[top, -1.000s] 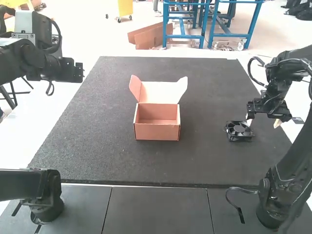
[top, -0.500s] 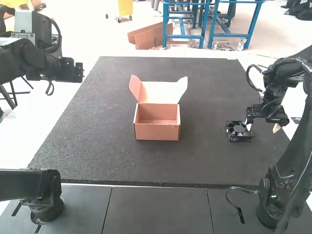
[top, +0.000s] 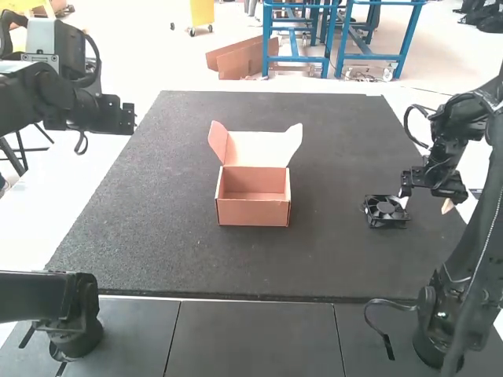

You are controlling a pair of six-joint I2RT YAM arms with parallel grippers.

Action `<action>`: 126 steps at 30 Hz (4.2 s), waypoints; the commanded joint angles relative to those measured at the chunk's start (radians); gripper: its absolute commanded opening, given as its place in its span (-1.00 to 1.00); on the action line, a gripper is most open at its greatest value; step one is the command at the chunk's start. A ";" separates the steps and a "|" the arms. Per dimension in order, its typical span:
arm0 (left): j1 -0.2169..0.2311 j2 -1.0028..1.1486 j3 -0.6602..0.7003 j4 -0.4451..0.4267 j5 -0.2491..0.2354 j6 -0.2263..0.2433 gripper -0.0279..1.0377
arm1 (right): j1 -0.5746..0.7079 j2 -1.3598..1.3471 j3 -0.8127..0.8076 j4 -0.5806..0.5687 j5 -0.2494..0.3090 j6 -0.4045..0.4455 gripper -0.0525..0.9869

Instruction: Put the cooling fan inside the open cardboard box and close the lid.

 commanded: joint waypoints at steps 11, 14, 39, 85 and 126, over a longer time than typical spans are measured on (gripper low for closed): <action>0.006 0.004 0.047 0.001 0.012 0.008 0.87 | -0.013 0.044 0.033 -0.011 -0.071 0.006 0.83; 0.008 0.005 0.049 0.001 0.012 0.009 0.87 | -0.012 0.055 0.030 -0.012 -0.065 0.006 0.83; 0.001 0.005 0.064 -0.028 0.008 0.008 0.87 | -0.006 0.069 0.000 0.032 -0.145 0.066 -0.94; -0.002 -0.012 -0.028 -0.028 0.035 0.035 0.87 | 0.817 -0.367 0.316 -0.325 -0.272 0.557 -0.93; -0.002 -0.015 -0.028 -0.022 0.038 0.026 0.87 | 0.875 0.119 0.509 -0.204 -0.165 0.674 -0.91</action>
